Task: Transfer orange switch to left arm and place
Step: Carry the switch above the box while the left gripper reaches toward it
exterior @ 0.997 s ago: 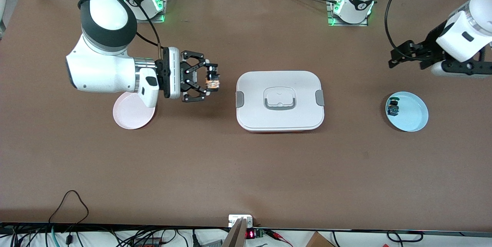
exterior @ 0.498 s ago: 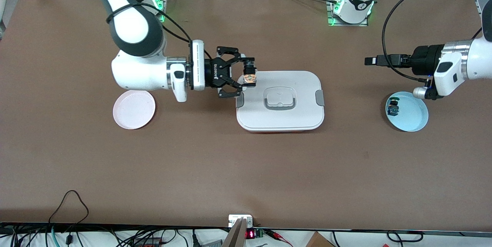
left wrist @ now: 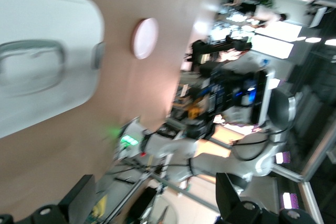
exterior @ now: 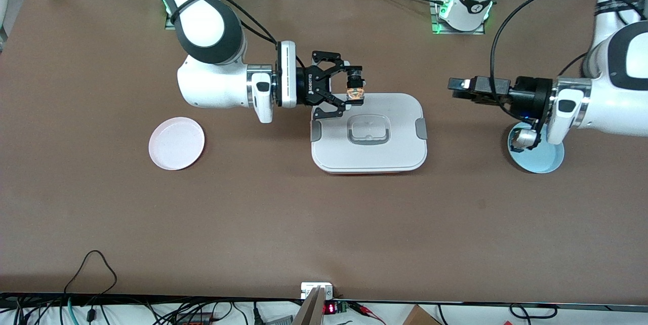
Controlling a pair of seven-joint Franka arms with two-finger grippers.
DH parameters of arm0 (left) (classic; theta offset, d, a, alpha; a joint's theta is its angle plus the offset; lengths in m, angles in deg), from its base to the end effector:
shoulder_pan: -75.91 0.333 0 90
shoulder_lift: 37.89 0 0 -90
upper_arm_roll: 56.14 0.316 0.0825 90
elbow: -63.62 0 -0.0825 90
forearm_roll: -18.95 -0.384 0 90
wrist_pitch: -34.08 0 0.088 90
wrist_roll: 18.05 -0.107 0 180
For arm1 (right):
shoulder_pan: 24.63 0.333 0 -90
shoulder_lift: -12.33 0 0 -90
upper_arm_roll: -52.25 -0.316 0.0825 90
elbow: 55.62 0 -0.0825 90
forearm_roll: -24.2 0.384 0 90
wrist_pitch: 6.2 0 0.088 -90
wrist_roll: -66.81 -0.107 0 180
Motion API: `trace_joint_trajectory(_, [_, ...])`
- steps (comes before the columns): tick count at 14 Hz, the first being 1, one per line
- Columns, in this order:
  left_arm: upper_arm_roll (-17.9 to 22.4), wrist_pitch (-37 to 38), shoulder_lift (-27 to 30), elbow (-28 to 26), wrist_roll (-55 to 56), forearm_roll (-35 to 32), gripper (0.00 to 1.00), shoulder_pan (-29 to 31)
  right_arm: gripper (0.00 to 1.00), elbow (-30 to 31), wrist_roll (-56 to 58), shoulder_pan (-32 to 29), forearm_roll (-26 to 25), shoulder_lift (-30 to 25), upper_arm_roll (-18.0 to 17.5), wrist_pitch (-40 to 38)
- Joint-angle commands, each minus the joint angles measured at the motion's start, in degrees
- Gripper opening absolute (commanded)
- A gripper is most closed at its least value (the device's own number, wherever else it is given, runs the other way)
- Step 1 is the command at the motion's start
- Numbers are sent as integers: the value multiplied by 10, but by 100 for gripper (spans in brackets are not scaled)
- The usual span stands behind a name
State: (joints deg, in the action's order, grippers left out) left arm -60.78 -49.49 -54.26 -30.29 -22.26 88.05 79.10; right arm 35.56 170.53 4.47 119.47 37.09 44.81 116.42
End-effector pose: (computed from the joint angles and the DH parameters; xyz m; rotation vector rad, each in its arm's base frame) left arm 0.6108 -0.1184 0.4952 1.8659 0.0654 -0.4117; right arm 0.5528 0.4448 0.4419 -1.3477 -1.1677 -0.9428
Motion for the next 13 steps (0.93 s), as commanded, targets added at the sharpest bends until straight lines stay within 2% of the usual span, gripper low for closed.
trace_joint_trajectory(1, [-42,-86,7,-47,-74,78,100,-2,0,-18,10,11,15,13,2,10])
trace_joint_trajectory(3, [-62,-112,25,-89,-113,96,100,0,0,-22,6,17,16,15,2,20])
trace_joint_trajectory(6, [-100,-153,29,-123,-131,97,100,-1,0,-23,1,21,18,16,2,27])
trace_joint_trajectory(10, [-107,-165,33,-137,-134,138,100,-3,0,-24,1,25,26,15,2,39])
trace_joint_trajectory(13, [-143,-204,33,-158,-182,176,91,-4,0,-23,0,25,25,15,2,38])
